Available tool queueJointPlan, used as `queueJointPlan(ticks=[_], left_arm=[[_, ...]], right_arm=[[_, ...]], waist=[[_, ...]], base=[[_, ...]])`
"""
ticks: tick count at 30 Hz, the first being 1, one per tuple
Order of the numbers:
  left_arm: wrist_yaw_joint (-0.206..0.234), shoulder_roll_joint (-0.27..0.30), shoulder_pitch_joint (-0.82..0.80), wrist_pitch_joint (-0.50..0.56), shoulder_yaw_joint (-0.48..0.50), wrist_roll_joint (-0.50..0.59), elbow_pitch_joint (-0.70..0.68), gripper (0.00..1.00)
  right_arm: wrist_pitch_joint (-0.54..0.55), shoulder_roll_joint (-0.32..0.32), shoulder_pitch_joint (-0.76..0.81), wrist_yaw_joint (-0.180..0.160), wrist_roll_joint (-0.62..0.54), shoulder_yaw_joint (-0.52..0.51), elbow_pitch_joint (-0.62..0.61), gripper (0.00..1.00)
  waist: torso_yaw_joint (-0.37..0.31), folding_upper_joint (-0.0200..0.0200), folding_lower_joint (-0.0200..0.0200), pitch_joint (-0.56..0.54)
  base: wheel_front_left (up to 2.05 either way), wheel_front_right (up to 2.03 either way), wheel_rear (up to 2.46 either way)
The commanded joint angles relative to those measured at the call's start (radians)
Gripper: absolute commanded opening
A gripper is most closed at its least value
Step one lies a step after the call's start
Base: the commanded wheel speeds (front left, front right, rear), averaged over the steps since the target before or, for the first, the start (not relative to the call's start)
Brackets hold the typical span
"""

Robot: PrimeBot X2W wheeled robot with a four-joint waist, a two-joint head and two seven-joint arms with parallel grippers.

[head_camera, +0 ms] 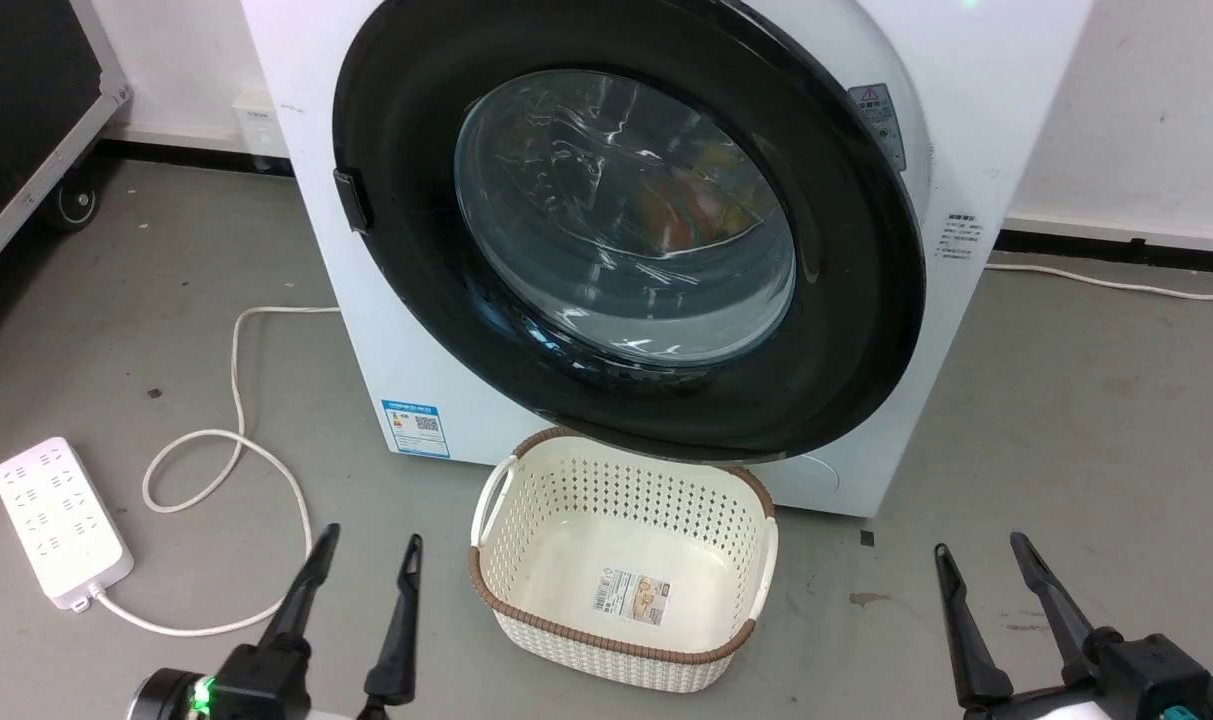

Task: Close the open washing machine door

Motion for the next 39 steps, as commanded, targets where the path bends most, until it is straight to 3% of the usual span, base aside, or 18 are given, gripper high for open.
queueJointPlan(ticks=[1,7,8,9,16,20,26,32,39], left_arm=[[-0.006,-0.007,0.009,-0.005,-0.001,0.007,-0.003,1.0],[-0.03,-0.022,0.009,-0.005,0.002,0.045,0.001,1.0],[-0.033,-0.025,0.008,-0.005,0.001,0.051,0.001,1.0],[-0.035,-0.027,0.007,-0.005,0.001,0.057,0.0,1.0],[-0.043,-0.047,-0.029,-0.005,-0.003,0.093,-0.024,1.0],[-0.052,-0.06,-0.068,-0.005,-0.006,0.105,-0.029,1.0],[-0.068,-0.094,-0.137,-0.005,0.004,0.09,-0.024,1.0],[-0.078,-0.118,-0.183,-0.005,0.009,0.095,-0.024,1.0],[-0.087,-0.137,-0.216,-0.005,0.013,0.103,-0.025,1.0]], right_arm=[[-0.005,0.0,0.012,0.001,-0.007,-0.002,0.003,1.0],[-0.004,0.0,0.018,0.001,-0.002,0.011,0.012,1.0],[0.006,0.0,0.02,0.001,0.01,0.023,0.023,0.77],[0.01,0.0,0.019,0.001,0.008,0.033,0.026,0.0],[0.036,-0.001,-0.067,0.001,-0.046,0.08,-0.002,0.0],[0.066,-0.043,-0.179,0.001,-0.043,0.122,-0.017,0.0],[0.129,-0.167,-0.371,0.001,0.031,0.152,-0.022,0.0],[0.184,-0.293,-0.545,0.001,0.108,0.135,0.071,0.0],[0.212,-0.38,-0.683,0.001,0.167,0.14,0.16,0.0]], waist=[[-0.001,0.0,0.0,0.0],[-0.002,0.0,0.0,0.013],[0.001,0.0,0.0,0.017],[0.003,0.0,0.0,0.022],[0.035,0.0,0.0,0.125],[0.063,0.0,0.0,0.201],[0.117,0.0,0.0,0.304],[0.156,0.0,0.0,0.367],[0.186,0.0,0.0,0.412]], base=[[0.0,0.0,0.0],[0.0,0.0,0.0],[0.0,0.0,0.0],[0.0,0.0,0.0],[0.0,0.0,0.0],[0.0,0.0,0.0],[0.0,0.0,0.0],[0.0,0.0,0.0],[0.0,0.0,0.0]])
